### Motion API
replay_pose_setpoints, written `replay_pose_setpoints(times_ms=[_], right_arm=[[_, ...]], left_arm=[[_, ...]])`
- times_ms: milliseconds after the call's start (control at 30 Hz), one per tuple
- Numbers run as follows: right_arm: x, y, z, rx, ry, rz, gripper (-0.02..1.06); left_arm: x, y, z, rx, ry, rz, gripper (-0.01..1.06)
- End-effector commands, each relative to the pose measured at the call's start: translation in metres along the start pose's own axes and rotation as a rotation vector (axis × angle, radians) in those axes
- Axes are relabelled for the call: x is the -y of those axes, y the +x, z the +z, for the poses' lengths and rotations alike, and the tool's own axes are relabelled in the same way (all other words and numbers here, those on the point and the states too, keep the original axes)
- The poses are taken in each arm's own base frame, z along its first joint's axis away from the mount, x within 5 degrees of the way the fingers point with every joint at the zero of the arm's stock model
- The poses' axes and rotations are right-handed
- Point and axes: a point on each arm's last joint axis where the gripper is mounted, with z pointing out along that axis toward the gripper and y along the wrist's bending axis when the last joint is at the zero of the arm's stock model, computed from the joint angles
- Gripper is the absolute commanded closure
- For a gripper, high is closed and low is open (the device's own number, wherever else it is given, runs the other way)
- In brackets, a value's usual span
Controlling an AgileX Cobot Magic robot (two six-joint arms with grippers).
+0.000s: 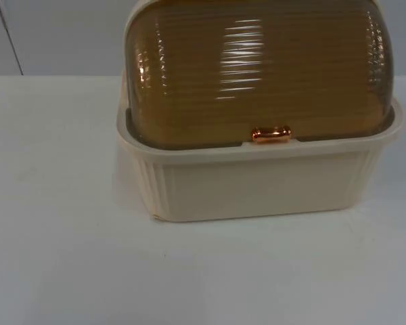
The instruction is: Open the box lid with the left hand, place the block into the box with the right hand, then close the box lid with the left hand.
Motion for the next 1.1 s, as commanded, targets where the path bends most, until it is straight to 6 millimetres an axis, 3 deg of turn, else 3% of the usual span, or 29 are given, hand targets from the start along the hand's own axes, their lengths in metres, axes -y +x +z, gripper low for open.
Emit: replay_pose_setpoints(times_ms=[0, 467, 567, 633, 667, 867, 900, 1067], right_arm=[[0.001, 0.001, 0.001, 0.008, 0.002, -0.01, -0.01], [0.001, -0.004, -0.003, 0.045, 0.004, 0.075, -0.01], [0.002, -0.027, -0.007, 0.088, 0.015, 0.064, -0.01], [0.004, -0.049, -0.009, 0.081, 0.044, 0.053, -0.01], [0.004, -0.049, -0.009, 0.081, 0.044, 0.053, -0.01], [0.008, -0.115, -0.009, 0.206, 0.11, 0.022, -0.01], [0.008, -0.115, -0.009, 0.206, 0.11, 0.022, -0.01], [0.009, -0.149, 0.02, 0.184, 0.14, 0.043, -0.01]], left_arm=[[-0.002, 0.0, 0.001, 0.008, -0.016, 0.013, 0.0], [-0.006, -0.003, -0.001, 0.027, -0.062, 0.015, 0.0], [-0.006, -0.022, -0.002, 0.063, -0.06, -0.024, 0.0], [-0.006, -0.051, -0.001, 0.152, -0.051, -0.051, 0.0], [-0.006, -0.051, -0.001, 0.152, -0.051, -0.051, 0.0], [-0.005, -0.116, 0.023, 0.212, -0.035, -0.039, 0.0], [-0.005, -0.116, 0.023, 0.212, -0.035, -0.039, 0.0], [-0.004, -0.161, 0.045, 0.193, -0.033, -0.031, 0.0]])
